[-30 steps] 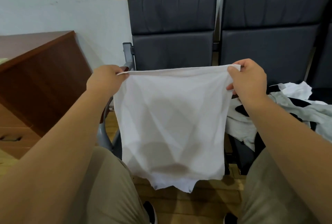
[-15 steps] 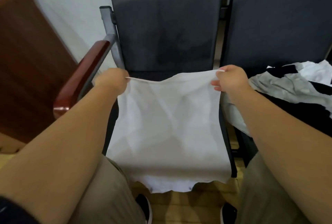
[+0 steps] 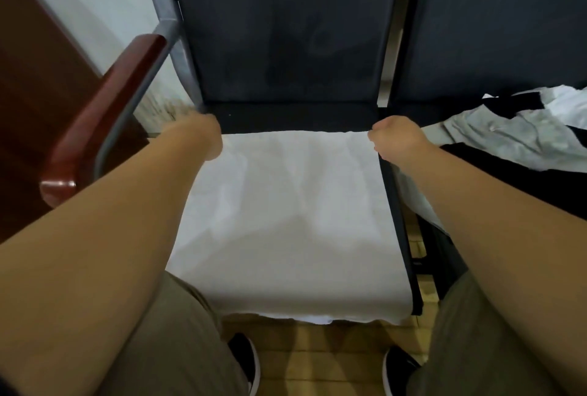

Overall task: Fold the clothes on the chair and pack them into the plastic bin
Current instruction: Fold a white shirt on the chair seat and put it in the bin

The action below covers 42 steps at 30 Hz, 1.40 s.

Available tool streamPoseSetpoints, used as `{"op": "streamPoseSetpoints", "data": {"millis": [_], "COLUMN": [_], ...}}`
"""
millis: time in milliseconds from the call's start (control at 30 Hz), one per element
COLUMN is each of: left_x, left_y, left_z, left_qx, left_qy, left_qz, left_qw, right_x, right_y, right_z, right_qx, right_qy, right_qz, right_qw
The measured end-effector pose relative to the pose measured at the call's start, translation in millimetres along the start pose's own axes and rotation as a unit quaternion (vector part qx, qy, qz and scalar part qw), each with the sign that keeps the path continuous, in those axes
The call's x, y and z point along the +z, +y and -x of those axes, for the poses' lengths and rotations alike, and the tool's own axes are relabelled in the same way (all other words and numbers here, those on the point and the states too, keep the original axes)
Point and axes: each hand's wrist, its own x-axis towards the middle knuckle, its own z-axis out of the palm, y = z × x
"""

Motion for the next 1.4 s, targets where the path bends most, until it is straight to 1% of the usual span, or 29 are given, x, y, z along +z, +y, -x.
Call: {"op": "streamPoseSetpoints", "data": {"millis": [133,200,233,300,367,400,467,633,1000,1167,1300,1400], "left_x": [4.3,8.1,13.9,23.4,30.9,34.8,43.2,56.3,47.1,49.8,49.9,46.2], "left_y": [11.0,11.8,11.4,11.1,11.5,12.1,12.0,9.3,21.9,22.7,23.9,24.3], "left_z": [14.3,24.1,24.3,30.7,30.4,30.0,29.1,15.8,-13.6,-25.1,-28.4,-26.4], "left_qx": [0.114,0.135,0.135,0.147,0.152,0.150,0.143,0.136,0.116,0.112,0.110,0.107], "left_qy": [-0.091,-0.147,-0.184,-0.226,-0.240,-0.238,-0.237,-0.229,-0.202,-0.171,-0.149,-0.151], "left_qz": [0.017,0.027,0.032,0.040,0.039,0.041,0.047,0.063,0.060,0.061,0.069,0.071], "left_qw": [0.989,0.979,0.973,0.962,0.958,0.959,0.960,0.962,0.971,0.977,0.980,0.980], "right_x": [13.6,23.6,28.0,35.9,41.9,43.8,46.1,51.7,58.2,59.5,59.1,59.0], "right_y": [-12.4,-9.8,-8.0,-5.3,-3.3,-2.8,-1.9,3.0,8.3,9.1,8.6,7.2], "right_z": [19.1,22.9,23.6,27.0,29.8,31.2,31.9,18.9,-3.1,-14.2,-19.1,-18.7], "right_qx": [-0.050,-0.069,-0.078,-0.091,-0.093,-0.092,-0.092,-0.088,-0.095,-0.096,-0.098,-0.099], "right_qy": [-0.059,-0.107,-0.132,-0.179,-0.214,-0.224,-0.228,-0.220,-0.180,-0.166,-0.155,-0.154], "right_qz": [0.103,0.154,0.182,0.256,0.328,0.346,0.353,0.342,0.300,0.280,0.278,0.285], "right_qw": [0.992,0.980,0.971,0.945,0.915,0.906,0.903,0.909,0.932,0.941,0.943,0.941]}}
